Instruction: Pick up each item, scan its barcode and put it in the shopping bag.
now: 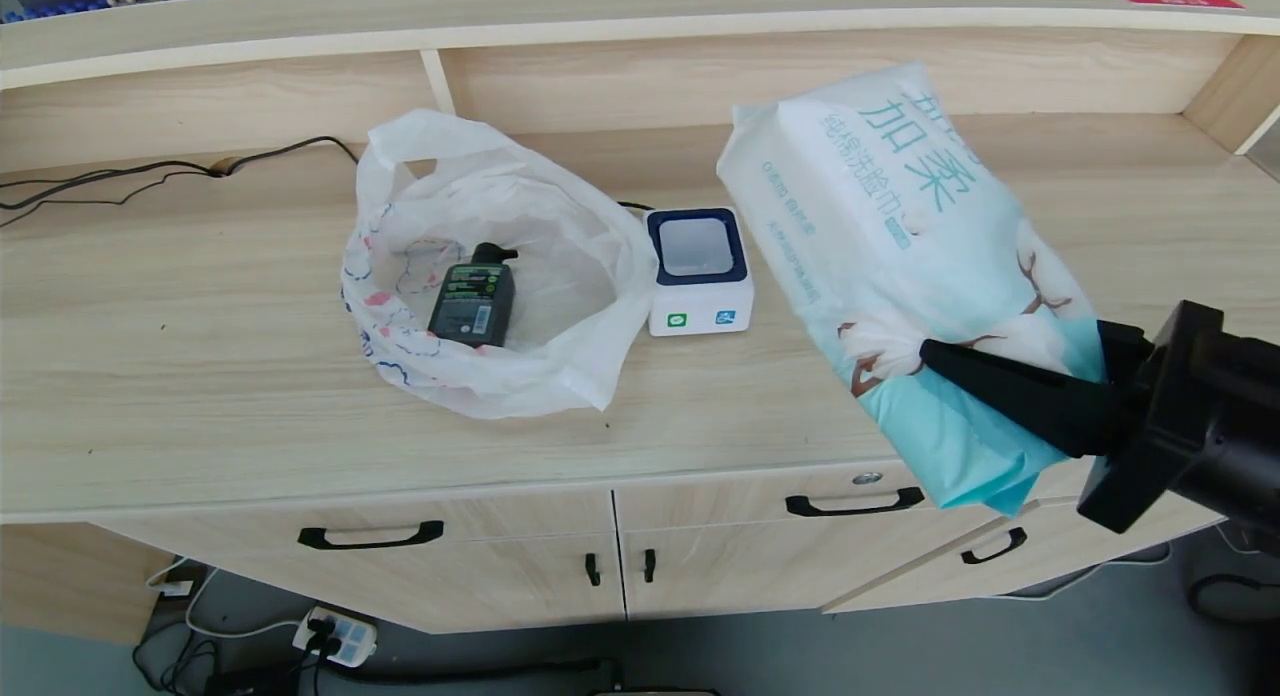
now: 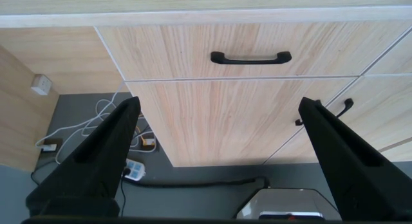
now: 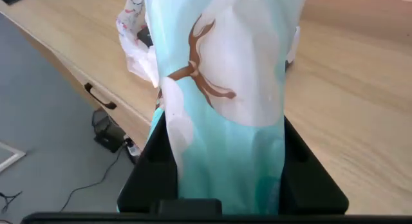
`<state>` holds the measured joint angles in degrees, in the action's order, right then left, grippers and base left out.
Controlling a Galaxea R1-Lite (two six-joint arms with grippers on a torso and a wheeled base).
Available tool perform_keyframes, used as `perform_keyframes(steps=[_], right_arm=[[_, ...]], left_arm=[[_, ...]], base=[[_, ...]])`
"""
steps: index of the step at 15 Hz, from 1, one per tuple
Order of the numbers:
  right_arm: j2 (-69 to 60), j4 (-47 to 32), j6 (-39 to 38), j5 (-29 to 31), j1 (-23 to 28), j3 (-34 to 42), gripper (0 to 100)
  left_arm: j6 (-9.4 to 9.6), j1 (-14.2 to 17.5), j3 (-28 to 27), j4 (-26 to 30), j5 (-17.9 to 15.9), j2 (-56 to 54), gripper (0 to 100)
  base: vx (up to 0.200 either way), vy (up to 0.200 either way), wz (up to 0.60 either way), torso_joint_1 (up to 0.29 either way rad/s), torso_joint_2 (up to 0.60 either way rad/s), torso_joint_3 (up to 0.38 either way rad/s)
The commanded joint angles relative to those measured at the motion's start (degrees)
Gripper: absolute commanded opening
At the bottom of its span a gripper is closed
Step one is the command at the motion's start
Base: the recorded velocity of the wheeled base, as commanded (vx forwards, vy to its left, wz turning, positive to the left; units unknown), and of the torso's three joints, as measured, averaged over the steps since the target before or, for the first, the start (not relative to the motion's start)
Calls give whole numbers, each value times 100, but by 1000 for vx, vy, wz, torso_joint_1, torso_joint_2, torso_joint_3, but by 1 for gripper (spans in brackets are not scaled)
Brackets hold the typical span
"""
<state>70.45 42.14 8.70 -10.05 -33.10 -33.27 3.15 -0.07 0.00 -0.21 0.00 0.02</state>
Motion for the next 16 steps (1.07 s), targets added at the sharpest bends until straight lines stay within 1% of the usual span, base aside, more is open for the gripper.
perform_keyframes(steps=[1,2,3,4,9,10,13,16], right_arm=[[188,4,-18,143,5,-31,0],[171,4,-62,240,5,-31,0],[145,4,-308,363,23,-110,0],[145,4,-369,380,23,-127,0],[188,-13,-369,495,31,-268,0],[206,-13,-369,539,49,-312,0],[215,-13,-405,565,207,-312,0],[232,-22,-422,512,532,-365,0]], left_arm=[[2,-1,0,-6,0,-2,100],[2,-1,0,-6,0,-2,100],[-7,-1,0,-6,9,-2,100],[-7,-1,0,-6,9,-2,100],[-24,-1,0,3,9,-2,100],[-16,-1,0,3,9,-2,100],[-16,-1,0,3,9,-2,100],[-7,-1,0,3,9,-2,100]], base=[[0,200,0,7,2,7],[0,200,0,-17,-7,12],[0,200,0,2,2,7],[0,200,0,17,12,-2],[0,200,0,4,1,4],[0,0,0,0,0,0],[0,0,600,1,-4,9],[0,0,600,5,4,-1]])
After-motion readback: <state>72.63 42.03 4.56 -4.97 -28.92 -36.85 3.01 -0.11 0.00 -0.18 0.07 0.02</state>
